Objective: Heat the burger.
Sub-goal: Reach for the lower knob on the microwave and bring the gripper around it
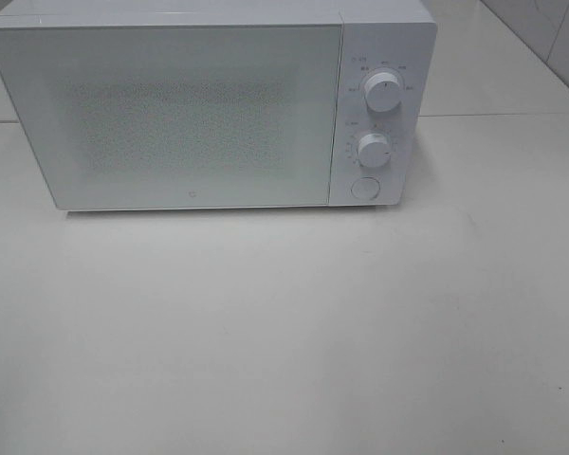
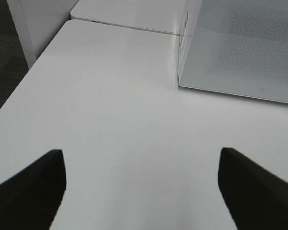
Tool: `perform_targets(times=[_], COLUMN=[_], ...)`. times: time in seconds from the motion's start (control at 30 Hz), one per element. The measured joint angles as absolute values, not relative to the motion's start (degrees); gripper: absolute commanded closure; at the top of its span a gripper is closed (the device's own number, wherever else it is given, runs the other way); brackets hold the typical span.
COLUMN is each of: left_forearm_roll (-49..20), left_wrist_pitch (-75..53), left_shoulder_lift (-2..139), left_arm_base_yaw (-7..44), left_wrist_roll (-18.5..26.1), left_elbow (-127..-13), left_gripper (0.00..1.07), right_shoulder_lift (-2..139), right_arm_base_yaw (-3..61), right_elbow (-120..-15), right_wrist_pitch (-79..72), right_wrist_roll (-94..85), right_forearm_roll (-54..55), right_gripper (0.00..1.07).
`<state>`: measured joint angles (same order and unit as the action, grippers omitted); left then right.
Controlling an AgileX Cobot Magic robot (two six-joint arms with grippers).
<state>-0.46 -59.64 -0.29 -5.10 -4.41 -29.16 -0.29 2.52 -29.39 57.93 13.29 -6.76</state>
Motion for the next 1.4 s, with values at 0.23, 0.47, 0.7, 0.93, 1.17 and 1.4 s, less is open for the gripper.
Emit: perform_targets(times=[0.23,0.47,0.7,0.93,1.17,1.4], left_forearm_roll=[-0.5,-0.5,-0.5,-0.5,-0.5,-0.5], left_wrist_pitch=[-59.6,-59.6,-59.6,-59.6,-59.6,-59.6], left_shoulder_lift=[-0.3,-0.3,-0.3,-0.3,-0.3,-0.3], left_arm_base_yaw=[-5.1,-5.1,-5.1,-5.1,-5.1,-5.1], left_wrist_roll=[-4.4,-4.4,-4.4,-4.4,-4.4,-4.4], left_elbow=[-29.2,-29.2,-29.2,-29.2,-29.2,-29.2], left_gripper=[0.25,0.25,0.25,0.25,0.25,0.25], right_shoulder_lift=[1.4,7.0,13.4,15.8,18.4,23.5], right_arm_base_yaw=[2.5,2.5,2.5,2.5,2.6,2.6], right_elbow=[-29.9,-29.9,-27.3,-23.8,-18.6,-16.5], right_wrist_pitch=[53.6,49.0,40.9,34.6,22.3,12.4], right_wrist_roll=[13.3,13.3,13.3,13.3,13.3,13.3], right_forearm_roll=[-6.2,-5.9,-5.8,-5.8,-5.8,-5.8], right_gripper=[0.32,0.32,0.32,0.32,0.32,0.32])
